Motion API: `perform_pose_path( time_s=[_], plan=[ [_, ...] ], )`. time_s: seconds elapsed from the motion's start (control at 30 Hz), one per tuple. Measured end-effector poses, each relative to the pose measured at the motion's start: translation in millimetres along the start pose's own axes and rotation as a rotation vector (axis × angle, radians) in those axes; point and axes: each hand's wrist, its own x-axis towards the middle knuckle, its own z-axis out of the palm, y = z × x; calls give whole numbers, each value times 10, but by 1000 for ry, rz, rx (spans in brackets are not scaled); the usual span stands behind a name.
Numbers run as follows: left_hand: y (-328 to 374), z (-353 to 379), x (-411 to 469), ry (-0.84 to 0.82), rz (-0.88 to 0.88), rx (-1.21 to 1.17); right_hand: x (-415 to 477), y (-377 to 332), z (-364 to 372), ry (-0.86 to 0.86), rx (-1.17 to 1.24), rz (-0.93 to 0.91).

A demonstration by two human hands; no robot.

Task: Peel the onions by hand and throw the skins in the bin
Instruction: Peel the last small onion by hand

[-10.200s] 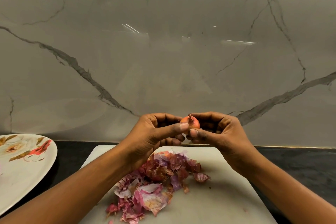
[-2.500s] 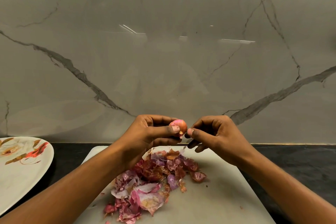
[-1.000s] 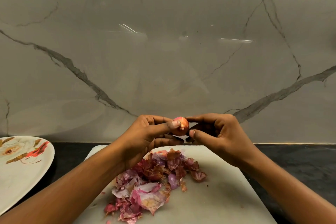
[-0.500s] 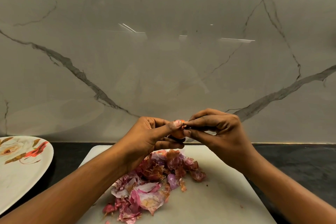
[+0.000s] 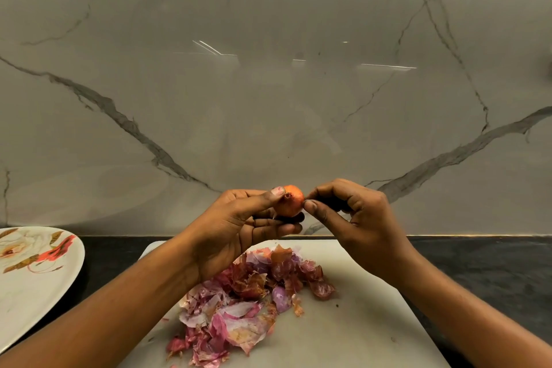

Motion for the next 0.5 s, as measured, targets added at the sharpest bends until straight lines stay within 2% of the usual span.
perform_pose_path(
  time_s=[0.17,0.27,0.5],
  plan=[
    [1,-2,-8,-27,-7,-62,-35,-2,-33,24,108,54],
    [-8,-9,0,-33,-11,-25,-49,1,-30,30,188,110],
    [-40,-13,28,-30,15,93,-52,-16,-53,-5,210,183]
  ],
)
